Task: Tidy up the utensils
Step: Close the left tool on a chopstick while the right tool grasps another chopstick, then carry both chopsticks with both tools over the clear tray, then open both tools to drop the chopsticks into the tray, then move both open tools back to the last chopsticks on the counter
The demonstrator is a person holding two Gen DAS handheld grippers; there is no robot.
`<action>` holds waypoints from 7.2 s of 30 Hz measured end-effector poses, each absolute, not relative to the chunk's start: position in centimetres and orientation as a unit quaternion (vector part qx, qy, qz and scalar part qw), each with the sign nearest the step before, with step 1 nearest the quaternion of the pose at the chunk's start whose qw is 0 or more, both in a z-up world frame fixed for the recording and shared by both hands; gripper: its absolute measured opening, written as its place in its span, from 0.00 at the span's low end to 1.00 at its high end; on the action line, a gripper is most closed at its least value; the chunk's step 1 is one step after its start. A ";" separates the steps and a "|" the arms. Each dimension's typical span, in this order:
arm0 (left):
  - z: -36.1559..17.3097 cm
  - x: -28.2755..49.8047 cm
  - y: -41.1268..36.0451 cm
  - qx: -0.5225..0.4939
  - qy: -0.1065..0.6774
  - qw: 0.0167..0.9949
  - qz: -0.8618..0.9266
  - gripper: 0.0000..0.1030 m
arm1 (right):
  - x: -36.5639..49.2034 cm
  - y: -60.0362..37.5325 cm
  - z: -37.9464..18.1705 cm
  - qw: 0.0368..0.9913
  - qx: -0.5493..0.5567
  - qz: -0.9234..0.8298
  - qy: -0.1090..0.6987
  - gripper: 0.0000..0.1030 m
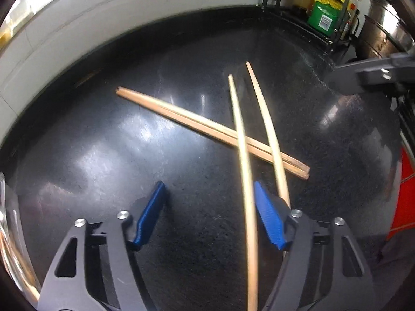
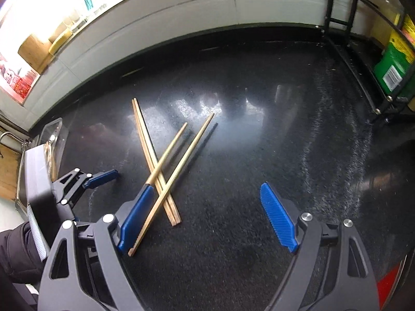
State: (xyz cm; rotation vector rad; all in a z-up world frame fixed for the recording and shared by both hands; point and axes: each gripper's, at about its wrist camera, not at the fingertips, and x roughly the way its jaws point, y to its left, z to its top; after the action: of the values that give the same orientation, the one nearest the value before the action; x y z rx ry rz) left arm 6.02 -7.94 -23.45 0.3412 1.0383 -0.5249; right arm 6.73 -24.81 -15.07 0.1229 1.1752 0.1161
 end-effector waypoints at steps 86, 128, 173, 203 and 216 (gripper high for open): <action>-7.6 -0.7 13.4 -0.021 0.443 0.895 0.045 0.06 | 4.0 -3.5 -6.1 0.856 -0.069 0.237 0.455 0.07; -12.3 1.7 31.8 -0.108 0.494 0.852 0.134 0.06 | 10.0 20.1 -12.3 0.774 -0.082 0.334 0.531 0.07; -10.3 2.3 33.0 -0.132 0.470 0.864 0.122 0.89 | 14.0 14.5 -10.5 0.786 0.002 0.323 0.526 0.87; -11.3 3.3 1.0 -0.047 0.482 0.874 -0.041 0.89 | 3.8 -20.5 -8.0 0.859 -0.002 0.164 0.484 0.86; -16.0 7.3 -4.1 -0.068 0.534 0.842 -0.026 0.89 | 3.0 -24.9 -7.8 0.866 0.003 0.143 0.480 0.86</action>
State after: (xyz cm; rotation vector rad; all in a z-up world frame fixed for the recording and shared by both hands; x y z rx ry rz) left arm 7.33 -4.13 -15.97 -0.1443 1.1275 -0.0553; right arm 2.98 -24.87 -7.78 0.0054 1.0057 0.2987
